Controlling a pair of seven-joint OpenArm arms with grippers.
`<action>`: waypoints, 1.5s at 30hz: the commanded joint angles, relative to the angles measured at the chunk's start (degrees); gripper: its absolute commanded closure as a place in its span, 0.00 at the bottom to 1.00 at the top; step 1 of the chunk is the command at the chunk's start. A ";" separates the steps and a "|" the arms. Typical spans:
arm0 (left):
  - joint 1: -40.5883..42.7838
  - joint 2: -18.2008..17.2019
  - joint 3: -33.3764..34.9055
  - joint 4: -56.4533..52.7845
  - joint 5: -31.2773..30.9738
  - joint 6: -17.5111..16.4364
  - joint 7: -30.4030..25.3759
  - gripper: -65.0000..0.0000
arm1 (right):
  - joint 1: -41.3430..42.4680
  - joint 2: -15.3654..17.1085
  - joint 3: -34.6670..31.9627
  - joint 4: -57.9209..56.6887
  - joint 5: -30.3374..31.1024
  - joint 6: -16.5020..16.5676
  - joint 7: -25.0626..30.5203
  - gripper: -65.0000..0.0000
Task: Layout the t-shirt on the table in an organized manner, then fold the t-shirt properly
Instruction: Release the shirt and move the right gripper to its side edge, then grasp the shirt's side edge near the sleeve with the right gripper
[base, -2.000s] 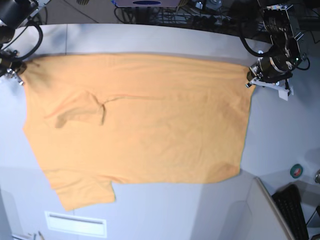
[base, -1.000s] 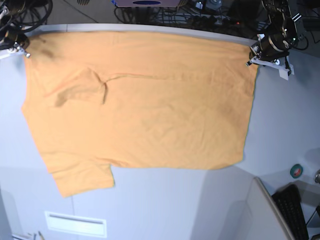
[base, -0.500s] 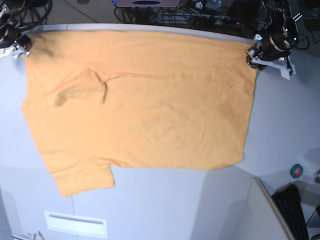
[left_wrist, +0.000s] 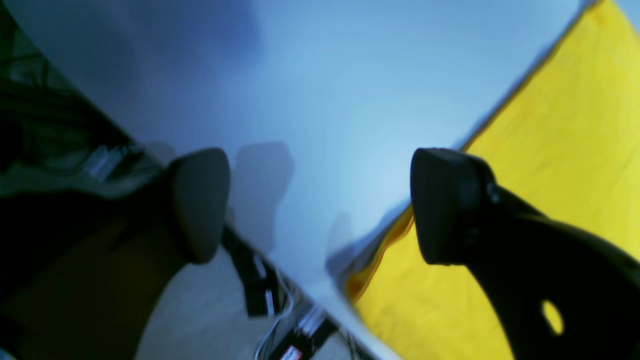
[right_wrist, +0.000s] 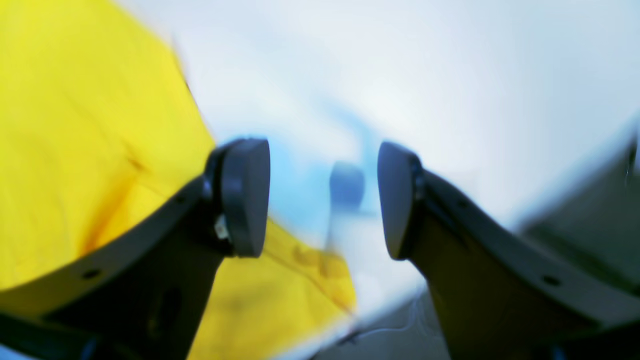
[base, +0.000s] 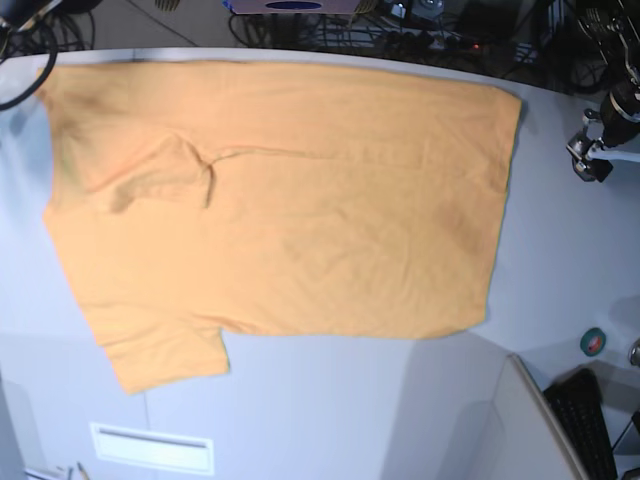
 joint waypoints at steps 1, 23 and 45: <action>-0.96 -0.70 0.03 0.21 -0.43 -0.16 -0.59 0.35 | 3.12 2.72 -3.25 -2.62 1.28 0.57 0.96 0.51; -2.89 -1.66 4.51 -2.34 -0.34 -0.16 -0.51 1.00 | 26.06 12.30 -37.10 -57.21 1.20 0.57 31.65 0.52; -4.56 -2.02 4.60 -6.39 -0.34 -0.16 -0.51 1.00 | 15.87 9.31 -36.66 -27.59 1.20 -0.04 26.20 1.00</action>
